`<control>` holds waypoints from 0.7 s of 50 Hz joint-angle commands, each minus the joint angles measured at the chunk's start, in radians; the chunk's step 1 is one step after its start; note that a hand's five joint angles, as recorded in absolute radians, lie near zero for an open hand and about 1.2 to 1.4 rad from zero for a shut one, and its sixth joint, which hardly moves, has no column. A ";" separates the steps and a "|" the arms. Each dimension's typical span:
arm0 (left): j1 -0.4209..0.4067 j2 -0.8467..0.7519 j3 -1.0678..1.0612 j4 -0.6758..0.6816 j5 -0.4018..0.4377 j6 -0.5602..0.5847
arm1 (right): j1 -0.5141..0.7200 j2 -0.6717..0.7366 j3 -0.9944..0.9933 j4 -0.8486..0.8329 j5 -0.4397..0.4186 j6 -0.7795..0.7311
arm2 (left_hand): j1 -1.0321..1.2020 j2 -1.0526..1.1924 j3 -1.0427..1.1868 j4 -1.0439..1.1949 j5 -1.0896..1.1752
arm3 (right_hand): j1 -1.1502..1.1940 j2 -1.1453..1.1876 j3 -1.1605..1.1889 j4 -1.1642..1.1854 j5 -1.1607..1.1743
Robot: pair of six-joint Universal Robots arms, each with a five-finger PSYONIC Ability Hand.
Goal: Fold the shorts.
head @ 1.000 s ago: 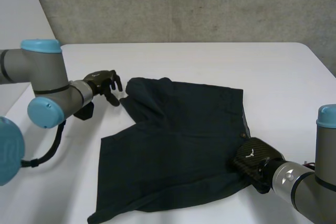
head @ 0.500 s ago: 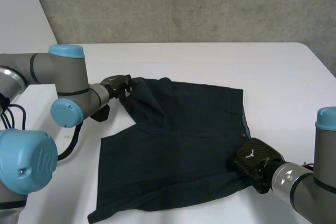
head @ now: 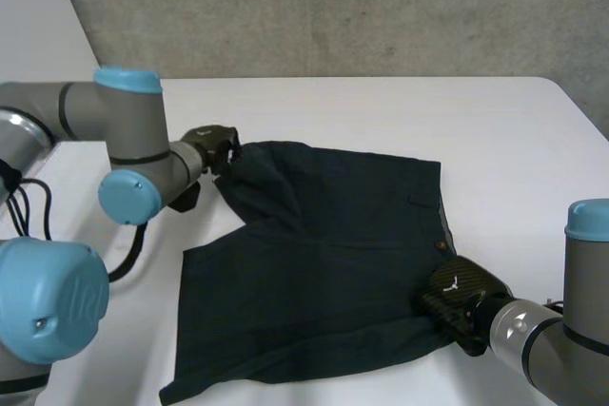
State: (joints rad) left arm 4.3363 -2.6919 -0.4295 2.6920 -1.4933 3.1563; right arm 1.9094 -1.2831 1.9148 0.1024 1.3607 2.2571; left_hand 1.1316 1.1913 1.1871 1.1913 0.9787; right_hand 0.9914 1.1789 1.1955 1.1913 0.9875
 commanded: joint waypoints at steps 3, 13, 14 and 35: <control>0.006 0.177 -0.058 -0.061 -0.035 0.103 | 0.000 0.002 0.001 -0.001 0.000 -0.001 | 0.265 0.205 0.209 0.205 0.243 | 0.405 0.217 0.201 0.205 0.234; 0.006 0.199 -0.107 -0.069 -0.042 0.168 | 0.000 0.002 0.012 0.000 0.000 -0.002 | 0.224 0.164 0.169 0.164 0.203 | 0.405 0.217 0.201 0.205 0.234; 0.005 0.184 -0.117 -0.069 -0.045 0.189 | 0.000 0.002 0.013 0.000 0.000 -0.002 | 0.166 0.106 0.110 0.106 0.144 | 0.405 0.217 0.201 0.205 0.234; 0.003 0.145 -0.164 -0.058 -0.156 0.209 | 0.003 0.002 0.026 0.000 -0.002 -0.004 | -0.601 -0.661 -0.657 -0.661 -0.623 | 0.405 0.217 0.201 0.205 0.234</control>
State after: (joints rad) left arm 4.3329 -2.5653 -0.5642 2.6335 -1.6502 3.3720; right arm 1.9117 -1.2809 1.9379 0.1028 1.3591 2.2544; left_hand 0.5014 0.4981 0.5077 0.4931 0.3163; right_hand 0.9930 1.1789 1.1955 1.1913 0.9875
